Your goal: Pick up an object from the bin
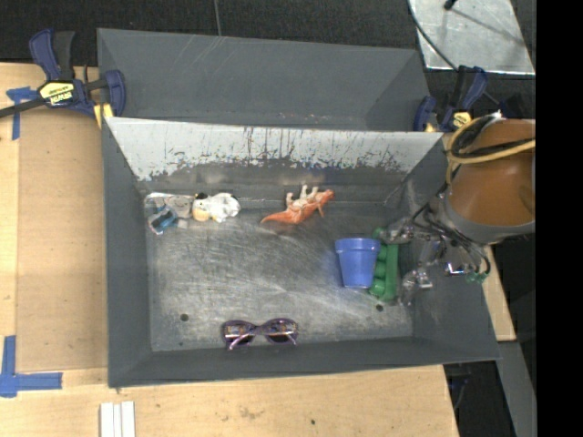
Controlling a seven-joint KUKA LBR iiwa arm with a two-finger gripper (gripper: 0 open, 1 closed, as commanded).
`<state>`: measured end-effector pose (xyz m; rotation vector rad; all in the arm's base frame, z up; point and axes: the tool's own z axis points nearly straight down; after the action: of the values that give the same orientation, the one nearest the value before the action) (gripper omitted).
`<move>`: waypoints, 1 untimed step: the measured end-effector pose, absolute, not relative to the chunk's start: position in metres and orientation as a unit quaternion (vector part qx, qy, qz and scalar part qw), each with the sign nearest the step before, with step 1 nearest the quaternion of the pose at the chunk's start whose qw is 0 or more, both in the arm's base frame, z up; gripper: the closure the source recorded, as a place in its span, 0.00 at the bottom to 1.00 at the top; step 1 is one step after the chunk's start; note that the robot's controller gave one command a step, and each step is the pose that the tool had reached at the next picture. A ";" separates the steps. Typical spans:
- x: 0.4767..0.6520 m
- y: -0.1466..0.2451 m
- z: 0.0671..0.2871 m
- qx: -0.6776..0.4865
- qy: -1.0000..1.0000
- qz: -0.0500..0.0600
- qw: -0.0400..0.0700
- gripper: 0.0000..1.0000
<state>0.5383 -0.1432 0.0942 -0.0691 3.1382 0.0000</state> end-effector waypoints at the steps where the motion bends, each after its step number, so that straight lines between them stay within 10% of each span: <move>1: 0.550 -0.133 0.087 -0.108 0.994 -0.004 0.006 0.00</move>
Offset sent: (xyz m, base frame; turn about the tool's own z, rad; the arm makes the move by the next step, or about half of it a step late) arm 0.0460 0.0220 0.0071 -0.3417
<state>0.5505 -0.1334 0.0871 -0.3371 3.1119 -0.0120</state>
